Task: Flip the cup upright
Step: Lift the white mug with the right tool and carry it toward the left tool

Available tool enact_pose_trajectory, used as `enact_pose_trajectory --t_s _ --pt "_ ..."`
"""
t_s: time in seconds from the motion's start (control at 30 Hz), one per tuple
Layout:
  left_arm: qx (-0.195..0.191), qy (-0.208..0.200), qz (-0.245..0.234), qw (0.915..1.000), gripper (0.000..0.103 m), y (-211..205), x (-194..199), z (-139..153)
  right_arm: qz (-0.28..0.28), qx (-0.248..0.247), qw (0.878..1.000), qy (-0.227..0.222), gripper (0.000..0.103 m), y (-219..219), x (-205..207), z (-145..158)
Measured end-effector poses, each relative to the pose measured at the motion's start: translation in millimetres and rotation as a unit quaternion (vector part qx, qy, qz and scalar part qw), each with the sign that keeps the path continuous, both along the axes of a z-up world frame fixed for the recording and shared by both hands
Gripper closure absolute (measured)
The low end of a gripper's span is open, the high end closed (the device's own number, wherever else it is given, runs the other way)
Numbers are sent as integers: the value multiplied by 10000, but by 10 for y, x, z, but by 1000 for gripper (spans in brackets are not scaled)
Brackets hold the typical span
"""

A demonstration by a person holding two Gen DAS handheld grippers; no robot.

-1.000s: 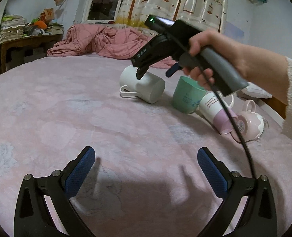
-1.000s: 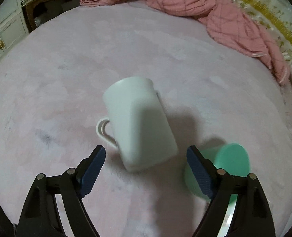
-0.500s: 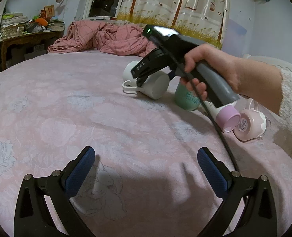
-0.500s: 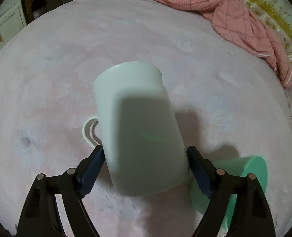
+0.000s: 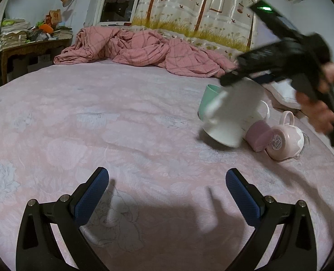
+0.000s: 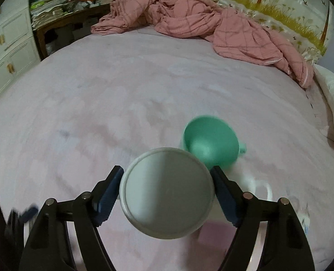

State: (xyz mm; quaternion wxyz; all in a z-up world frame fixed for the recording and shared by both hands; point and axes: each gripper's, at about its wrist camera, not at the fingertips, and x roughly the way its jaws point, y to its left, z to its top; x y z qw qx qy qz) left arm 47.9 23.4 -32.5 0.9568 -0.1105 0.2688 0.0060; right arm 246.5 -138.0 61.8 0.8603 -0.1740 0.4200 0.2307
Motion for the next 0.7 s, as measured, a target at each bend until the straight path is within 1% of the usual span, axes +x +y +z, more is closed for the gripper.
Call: enact_pose_trajectory --t_s 0.17,0.27,0.47,0.6,0.7 --pt "13 -37 6 10000 0 -13 -22 10 -143 260 9994 -167 23 -304 -521 67" --pt "31 -57 6 10000 0 -29 -31 12 -202 225 9993 -203 23 -430 -720 124" --pt "57 -63 -2 10000 0 -36 -23 20 -360 20 9987 -371 23 -492 -835 236" --pt "54 -60 -7 10000 0 -33 -17 25 -461 -244 9986 -40 23 -467 -859 198" --pt "63 -56 -5 10000 0 -35 -19 22 -368 -494 9981 25 23 -431 -931 149"
